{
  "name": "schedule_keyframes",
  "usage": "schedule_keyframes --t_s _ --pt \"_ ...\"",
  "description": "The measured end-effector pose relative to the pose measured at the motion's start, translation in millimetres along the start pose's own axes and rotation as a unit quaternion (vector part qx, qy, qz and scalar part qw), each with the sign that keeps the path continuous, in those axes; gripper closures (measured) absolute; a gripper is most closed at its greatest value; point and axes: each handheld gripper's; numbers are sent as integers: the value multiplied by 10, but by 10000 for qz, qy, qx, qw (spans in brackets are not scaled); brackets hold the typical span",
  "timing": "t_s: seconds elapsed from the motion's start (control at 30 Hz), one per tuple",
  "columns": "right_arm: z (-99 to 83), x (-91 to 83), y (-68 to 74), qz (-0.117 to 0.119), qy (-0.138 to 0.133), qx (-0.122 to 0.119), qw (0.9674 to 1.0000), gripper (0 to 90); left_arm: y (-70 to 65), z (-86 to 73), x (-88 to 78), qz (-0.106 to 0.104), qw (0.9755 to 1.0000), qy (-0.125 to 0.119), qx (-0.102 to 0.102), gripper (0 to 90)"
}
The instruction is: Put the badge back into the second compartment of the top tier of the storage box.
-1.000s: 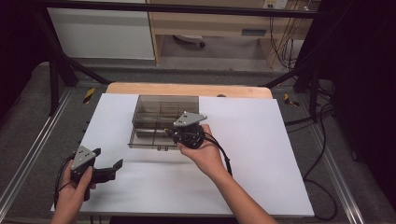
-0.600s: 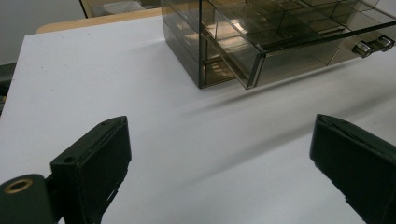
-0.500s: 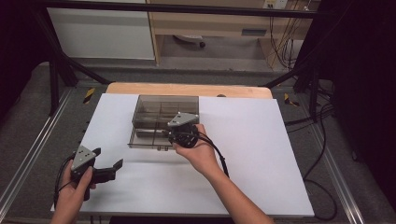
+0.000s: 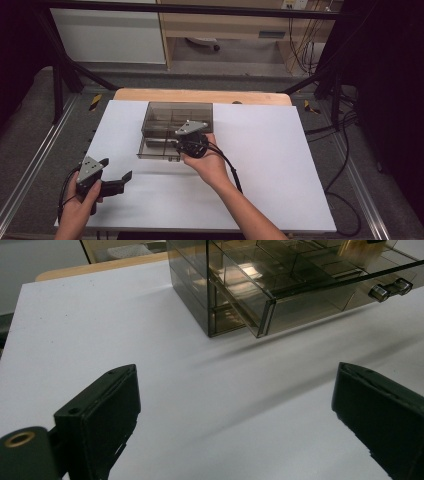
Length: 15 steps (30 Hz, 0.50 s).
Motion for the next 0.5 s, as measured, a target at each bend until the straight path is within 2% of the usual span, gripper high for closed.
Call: schedule_keyframes --t_s 0.17,0.5 --pt "28 -75 1 -36 -207 105 9997 619 -5 0 4 -10 10000 -8 -3 51" --pt "36 -222 -51 -181 -371 254 9988 505 -5 -3 7 -8 10000 20 2 52"
Point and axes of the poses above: each handheld gripper's, and its own axes: x roughly forward along the jaws, z roughly out of its top, y roughly to its left, and after that the axes turned 3 degrees about -y, right-handed
